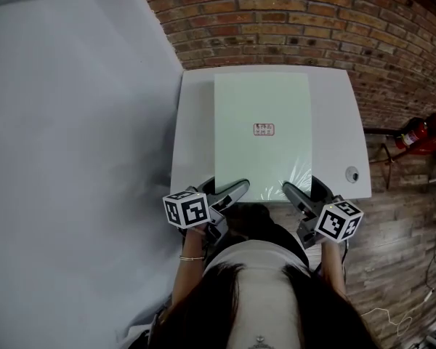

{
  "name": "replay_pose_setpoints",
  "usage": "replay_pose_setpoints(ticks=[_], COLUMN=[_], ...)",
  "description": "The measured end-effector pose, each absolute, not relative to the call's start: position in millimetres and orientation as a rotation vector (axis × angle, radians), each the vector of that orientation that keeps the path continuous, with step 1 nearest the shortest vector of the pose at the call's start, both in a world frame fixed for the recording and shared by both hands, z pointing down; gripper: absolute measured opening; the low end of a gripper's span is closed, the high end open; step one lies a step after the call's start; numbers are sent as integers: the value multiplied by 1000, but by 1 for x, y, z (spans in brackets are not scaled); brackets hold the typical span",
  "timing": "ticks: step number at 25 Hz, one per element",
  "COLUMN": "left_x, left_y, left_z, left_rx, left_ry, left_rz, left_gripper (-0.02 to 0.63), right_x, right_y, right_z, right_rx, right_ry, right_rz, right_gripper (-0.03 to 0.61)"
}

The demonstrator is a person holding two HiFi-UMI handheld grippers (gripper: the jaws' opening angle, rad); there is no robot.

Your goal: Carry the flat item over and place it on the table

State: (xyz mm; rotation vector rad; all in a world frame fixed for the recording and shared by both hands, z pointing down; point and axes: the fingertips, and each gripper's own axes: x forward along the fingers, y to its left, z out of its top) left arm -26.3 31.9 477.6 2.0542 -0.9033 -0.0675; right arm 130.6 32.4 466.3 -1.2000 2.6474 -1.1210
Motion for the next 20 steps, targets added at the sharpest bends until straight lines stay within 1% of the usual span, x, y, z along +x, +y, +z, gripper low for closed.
replay_pose_setpoints(ticks=[20], left_x=[-21], left_y=[-10], left_z=[497], left_rx=[1955], left_ry=[-977], left_rz=[-102], left_gripper=[434], right_x=[135], right_y=[-24], right_z=[485], right_rx=[-1108], right_ry=[2715], right_rz=[-1209], right_gripper=[373])
